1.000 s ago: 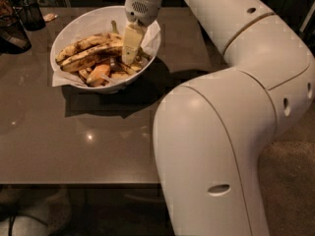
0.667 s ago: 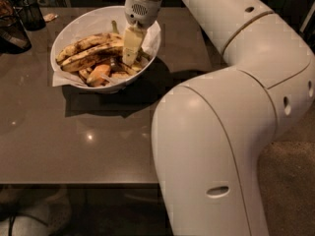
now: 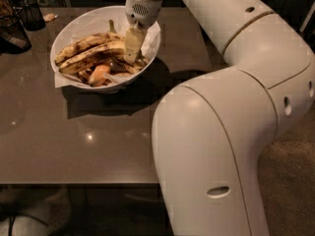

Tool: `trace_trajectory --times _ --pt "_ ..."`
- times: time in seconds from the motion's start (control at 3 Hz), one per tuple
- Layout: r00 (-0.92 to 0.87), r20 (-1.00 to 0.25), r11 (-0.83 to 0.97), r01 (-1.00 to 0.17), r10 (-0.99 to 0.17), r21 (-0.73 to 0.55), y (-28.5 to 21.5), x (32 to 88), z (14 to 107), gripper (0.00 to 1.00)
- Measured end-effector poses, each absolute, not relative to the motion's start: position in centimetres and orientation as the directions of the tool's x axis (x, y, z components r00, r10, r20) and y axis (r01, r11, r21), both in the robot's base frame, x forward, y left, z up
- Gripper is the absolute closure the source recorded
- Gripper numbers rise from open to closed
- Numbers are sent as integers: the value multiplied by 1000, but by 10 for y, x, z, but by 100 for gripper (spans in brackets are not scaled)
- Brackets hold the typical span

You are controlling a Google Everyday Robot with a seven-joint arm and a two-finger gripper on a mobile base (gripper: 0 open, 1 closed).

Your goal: Pick banana from white bowl

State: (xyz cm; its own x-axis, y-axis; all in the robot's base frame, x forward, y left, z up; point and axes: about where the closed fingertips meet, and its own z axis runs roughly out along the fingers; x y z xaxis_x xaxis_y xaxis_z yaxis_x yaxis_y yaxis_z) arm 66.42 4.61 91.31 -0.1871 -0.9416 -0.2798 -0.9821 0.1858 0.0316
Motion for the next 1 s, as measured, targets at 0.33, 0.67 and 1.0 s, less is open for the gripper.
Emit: trace_trajectory --times 0.33,0.67,1.0 --pt "-187 -280 186 -982 -942 32 46 664 913 100" --pt "-187 -280 186 -982 -942 32 46 664 913 100" --pt "-187 -280 186 -982 -942 32 46 664 913 100"
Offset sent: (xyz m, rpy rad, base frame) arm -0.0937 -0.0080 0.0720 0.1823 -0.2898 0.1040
